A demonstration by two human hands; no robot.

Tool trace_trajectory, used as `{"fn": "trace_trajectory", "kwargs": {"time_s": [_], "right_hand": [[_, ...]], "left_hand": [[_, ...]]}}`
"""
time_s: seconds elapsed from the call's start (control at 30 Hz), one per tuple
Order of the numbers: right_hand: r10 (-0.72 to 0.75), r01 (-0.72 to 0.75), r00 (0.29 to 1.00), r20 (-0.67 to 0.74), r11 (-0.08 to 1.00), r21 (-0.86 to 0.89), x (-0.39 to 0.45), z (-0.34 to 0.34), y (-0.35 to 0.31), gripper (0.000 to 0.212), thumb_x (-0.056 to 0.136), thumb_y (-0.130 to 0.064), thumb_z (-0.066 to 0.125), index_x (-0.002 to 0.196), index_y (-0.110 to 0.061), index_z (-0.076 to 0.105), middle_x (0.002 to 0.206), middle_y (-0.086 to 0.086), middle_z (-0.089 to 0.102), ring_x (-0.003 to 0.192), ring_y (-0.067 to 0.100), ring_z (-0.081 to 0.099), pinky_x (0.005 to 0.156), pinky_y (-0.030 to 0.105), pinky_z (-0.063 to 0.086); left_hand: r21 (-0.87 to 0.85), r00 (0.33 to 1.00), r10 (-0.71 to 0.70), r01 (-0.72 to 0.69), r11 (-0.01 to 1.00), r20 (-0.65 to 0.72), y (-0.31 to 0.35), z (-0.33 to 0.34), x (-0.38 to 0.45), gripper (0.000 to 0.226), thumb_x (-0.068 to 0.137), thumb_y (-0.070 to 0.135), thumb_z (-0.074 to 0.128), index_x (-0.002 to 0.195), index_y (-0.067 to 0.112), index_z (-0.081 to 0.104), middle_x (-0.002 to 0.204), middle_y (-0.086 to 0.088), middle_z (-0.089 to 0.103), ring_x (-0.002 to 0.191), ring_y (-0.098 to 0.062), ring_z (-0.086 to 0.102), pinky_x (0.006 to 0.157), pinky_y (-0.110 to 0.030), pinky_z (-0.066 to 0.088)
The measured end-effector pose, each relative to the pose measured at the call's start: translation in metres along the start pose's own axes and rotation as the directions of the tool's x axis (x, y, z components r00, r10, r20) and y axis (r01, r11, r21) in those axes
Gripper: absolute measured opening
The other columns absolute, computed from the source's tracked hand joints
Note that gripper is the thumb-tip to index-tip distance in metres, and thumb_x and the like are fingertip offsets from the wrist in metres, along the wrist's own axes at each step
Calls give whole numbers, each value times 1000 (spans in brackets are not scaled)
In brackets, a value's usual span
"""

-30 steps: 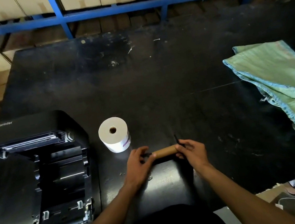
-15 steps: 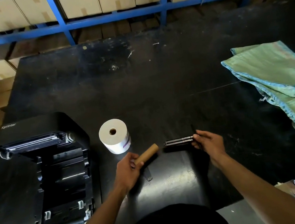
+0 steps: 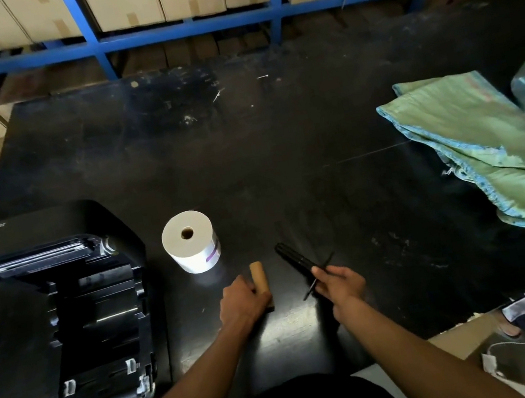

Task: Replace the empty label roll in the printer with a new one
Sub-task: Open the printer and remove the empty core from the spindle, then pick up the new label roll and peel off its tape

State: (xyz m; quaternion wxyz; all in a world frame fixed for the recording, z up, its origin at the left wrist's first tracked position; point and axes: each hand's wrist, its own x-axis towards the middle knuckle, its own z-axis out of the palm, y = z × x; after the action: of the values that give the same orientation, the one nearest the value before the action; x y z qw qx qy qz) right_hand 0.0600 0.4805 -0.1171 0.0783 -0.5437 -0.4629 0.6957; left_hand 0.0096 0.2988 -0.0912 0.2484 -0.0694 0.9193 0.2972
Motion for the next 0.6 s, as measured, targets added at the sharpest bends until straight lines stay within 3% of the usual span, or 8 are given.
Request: {"fn": "trace_trajectory", "kwargs": {"time_s": [0.13, 0.3, 0.53, 0.6], "right_hand": [[78, -78, 997, 13, 996, -50, -6, 3, 16, 34, 67, -1, 88, 92, 6, 65, 85, 25, 70, 60, 27, 68, 52, 31, 59], [109, -104, 994, 14, 974, -199, -12, -1, 26, 35, 63, -12, 93, 76, -2, 61, 80, 24, 71, 60, 31, 67, 71, 49, 62], [69, 5, 988, 137, 877, -481, -12, -15, 4, 51, 70, -44, 86, 85, 2, 67, 71, 15, 70, 51, 25, 62, 45, 33, 58], [32, 38, 991, 128, 859, -510, -9, -22, 1, 53, 72, -49, 82, 84, 1, 67, 68, 13, 69, 48, 22, 62, 40, 28, 53]], "left_hand": [[2, 999, -28, 28, 1000, 26, 5, 2, 5, 35, 74, 34, 76, 97, 11, 61, 97, -10, 67, 90, -27, 65, 74, -36, 53], [-7, 999, -24, 24, 1000, 36, 3, 6, 9, 39, 73, 43, 80, 79, 12, 57, 84, -8, 67, 82, -25, 65, 66, -32, 47], [-23, 999, -1, 3, 1000, 51, 1, 7, 8, 37, 82, 40, 74, 65, 10, 59, 68, -7, 64, 72, -26, 65, 64, -33, 49], [-40, 999, -1, 2, 999, 43, 2, 4, 7, 37, 86, 39, 68, 65, 12, 55, 75, -14, 68, 72, -28, 65, 67, -35, 50]]}}
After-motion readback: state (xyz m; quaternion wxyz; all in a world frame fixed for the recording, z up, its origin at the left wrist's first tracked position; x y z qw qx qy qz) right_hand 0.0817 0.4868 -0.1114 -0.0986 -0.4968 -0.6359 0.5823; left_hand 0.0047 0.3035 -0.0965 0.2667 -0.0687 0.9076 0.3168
